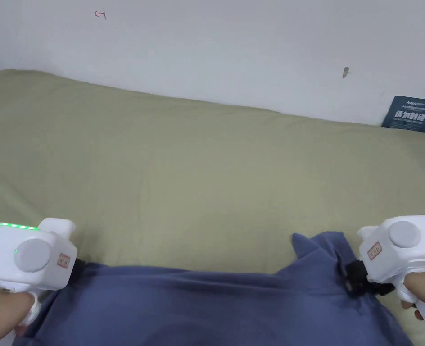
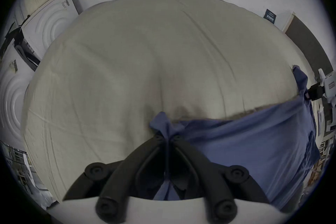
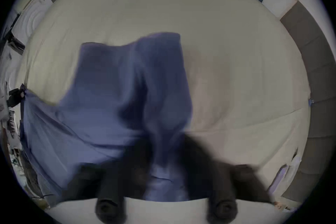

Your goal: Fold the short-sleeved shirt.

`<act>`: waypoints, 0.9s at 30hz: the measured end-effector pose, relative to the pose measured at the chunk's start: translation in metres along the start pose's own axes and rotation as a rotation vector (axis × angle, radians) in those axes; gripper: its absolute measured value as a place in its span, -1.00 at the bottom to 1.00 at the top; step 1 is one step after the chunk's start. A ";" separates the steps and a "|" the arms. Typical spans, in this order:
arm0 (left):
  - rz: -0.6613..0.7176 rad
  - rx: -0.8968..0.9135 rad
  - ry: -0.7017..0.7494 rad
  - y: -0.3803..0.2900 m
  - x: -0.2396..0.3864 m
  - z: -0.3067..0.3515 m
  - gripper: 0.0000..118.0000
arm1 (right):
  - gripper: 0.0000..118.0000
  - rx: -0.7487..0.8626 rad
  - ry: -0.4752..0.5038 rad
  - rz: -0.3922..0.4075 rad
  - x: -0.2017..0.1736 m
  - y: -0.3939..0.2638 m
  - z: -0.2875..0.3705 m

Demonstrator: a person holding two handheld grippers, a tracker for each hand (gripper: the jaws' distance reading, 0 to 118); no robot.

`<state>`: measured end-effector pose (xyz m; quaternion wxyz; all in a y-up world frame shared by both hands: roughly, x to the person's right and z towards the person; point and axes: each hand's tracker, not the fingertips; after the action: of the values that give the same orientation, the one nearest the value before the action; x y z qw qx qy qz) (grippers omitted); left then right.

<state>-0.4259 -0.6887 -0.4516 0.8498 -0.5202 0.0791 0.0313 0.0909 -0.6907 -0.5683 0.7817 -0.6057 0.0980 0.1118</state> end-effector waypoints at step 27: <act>0.006 0.184 -0.294 -0.222 -0.060 0.179 -0.93 | -1.00 0.343 0.148 -0.067 -0.018 -0.320 0.150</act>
<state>-0.4369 -0.6298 -0.1665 0.8962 -0.4297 -0.0421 0.1022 0.1701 -0.6231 -0.2300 0.8675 -0.4728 0.1528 0.0223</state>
